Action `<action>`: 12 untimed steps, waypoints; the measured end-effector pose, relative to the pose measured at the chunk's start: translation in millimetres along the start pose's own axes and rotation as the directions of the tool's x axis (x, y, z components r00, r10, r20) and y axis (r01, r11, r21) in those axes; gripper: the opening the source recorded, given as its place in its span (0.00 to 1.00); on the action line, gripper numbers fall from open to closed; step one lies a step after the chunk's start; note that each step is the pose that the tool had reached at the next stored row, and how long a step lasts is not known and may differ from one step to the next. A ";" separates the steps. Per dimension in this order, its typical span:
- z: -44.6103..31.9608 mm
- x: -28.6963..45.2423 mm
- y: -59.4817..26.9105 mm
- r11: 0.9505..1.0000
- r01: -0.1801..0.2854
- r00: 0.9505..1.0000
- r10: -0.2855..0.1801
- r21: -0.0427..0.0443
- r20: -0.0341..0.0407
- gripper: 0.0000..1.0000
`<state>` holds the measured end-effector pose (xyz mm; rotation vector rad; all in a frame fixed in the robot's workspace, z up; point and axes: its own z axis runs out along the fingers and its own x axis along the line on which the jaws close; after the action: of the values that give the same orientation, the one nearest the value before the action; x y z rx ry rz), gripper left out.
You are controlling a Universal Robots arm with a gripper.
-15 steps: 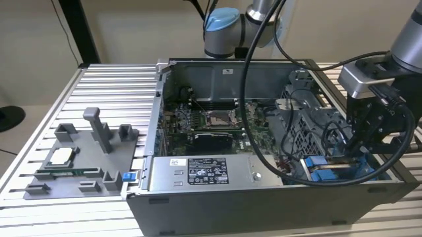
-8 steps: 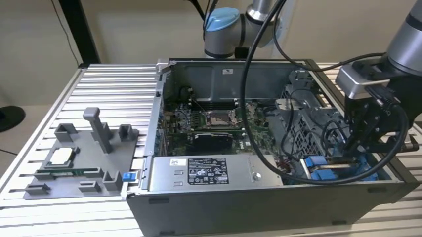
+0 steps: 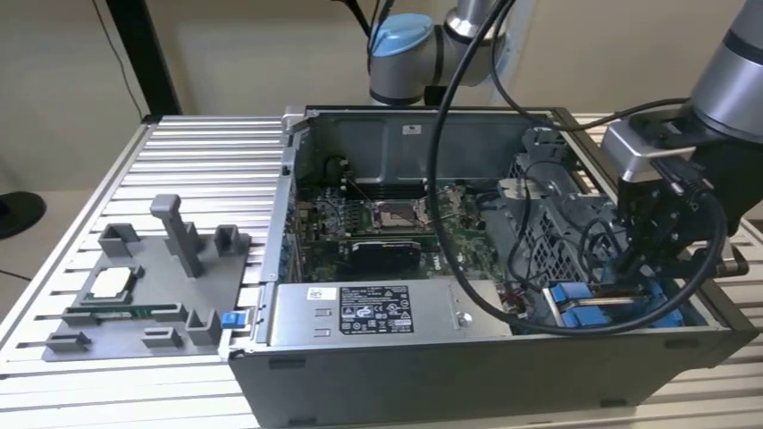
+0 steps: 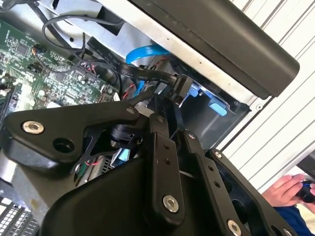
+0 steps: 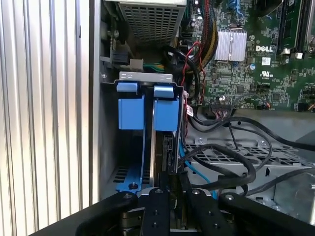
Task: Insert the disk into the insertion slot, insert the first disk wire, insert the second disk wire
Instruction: 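Insert the first disk wire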
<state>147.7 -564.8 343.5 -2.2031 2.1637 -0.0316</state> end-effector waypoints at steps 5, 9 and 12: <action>1.7 0.5 0.4 1.000 -0.004 1.000 0.004 0.000 0.000 0.00; 1.9 1.5 0.4 1.000 -0.005 1.000 0.005 0.000 0.000 0.00; 2.0 2.3 0.2 1.000 -0.010 1.000 0.010 0.000 -0.001 0.00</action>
<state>147.6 -567.0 341.4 -2.1919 2.1751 -0.0322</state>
